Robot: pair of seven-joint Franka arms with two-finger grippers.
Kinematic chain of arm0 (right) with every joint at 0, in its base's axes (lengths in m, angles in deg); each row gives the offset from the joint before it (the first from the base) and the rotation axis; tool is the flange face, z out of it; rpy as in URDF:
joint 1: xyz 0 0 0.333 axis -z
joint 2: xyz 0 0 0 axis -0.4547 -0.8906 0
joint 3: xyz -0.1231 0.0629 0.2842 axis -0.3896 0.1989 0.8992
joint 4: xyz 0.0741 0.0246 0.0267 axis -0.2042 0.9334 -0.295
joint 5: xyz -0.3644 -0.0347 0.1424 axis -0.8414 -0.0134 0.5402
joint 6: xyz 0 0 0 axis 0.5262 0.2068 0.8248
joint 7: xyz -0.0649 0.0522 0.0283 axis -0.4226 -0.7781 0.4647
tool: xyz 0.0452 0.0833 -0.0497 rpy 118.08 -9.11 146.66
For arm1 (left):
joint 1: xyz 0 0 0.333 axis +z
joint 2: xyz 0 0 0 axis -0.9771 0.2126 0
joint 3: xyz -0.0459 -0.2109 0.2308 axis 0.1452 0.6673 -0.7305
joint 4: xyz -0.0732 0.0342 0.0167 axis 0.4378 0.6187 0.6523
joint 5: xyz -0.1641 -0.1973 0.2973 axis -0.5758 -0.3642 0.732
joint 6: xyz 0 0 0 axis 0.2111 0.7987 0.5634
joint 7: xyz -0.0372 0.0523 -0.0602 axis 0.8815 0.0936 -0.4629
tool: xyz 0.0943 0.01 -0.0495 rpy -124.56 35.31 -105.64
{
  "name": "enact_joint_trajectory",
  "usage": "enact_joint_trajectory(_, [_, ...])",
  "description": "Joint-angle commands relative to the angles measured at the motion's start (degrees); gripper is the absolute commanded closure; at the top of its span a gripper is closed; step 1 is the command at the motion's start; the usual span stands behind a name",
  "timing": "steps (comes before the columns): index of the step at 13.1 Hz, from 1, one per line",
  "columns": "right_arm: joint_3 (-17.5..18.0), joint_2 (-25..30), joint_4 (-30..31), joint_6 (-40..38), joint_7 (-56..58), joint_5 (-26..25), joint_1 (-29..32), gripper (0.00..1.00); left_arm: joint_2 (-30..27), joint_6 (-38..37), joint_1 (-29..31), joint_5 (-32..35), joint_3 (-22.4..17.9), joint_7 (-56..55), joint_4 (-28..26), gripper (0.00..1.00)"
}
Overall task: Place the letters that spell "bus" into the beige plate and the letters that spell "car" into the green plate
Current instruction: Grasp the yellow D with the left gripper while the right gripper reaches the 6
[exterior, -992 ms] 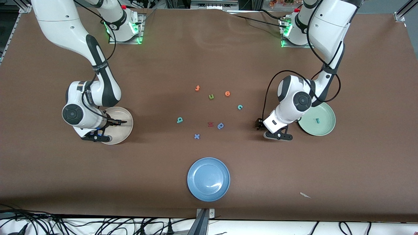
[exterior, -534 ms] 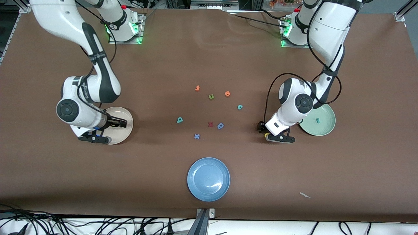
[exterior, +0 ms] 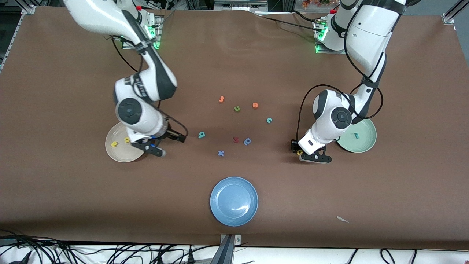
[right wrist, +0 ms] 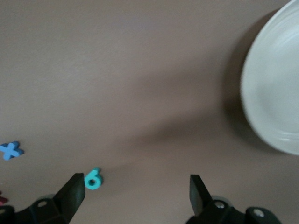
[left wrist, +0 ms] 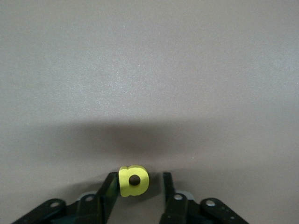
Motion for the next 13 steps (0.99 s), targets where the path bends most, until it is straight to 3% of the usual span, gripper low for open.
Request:
enact_joint_trajectory(1, [-0.1, -3.7, -1.2, 5.6, -2.2, -0.3, -4.9, 0.01, 1.4, 0.6, -1.0, -1.2, -0.5, 0.8, 0.9, 0.67])
enact_joint_trajectory(4, [-0.2, -7.5, -1.2, 9.3, -2.2, -3.1, -8.1, 0.01, 1.4, 0.6, -1.1, -0.9, -0.5, 1.1, 0.7, 0.98])
enact_joint_trajectory(8, [-0.2, -9.7, -1.1, 10.8, -0.9, -7.1, -8.2, 0.02, -0.1, -0.6, -1.1, -0.4, -1.4, 1.1, 0.7, 1.00])
enact_joint_trajectory(9, [-0.1, -10.0, -1.1, 10.9, -0.9, -7.0, -8.2, 0.09, -1.9, -4.5, -1.0, 0.4, -1.7, 1.2, 0.7, 1.00])
enact_joint_trajectory(13, [0.0, -10.7, -1.1, 11.4, -1.0, -7.0, -8.6, 0.12, -9.3, -18.8, 3.9, 10.9, -2.0, 2.6, 0.8, 1.00])
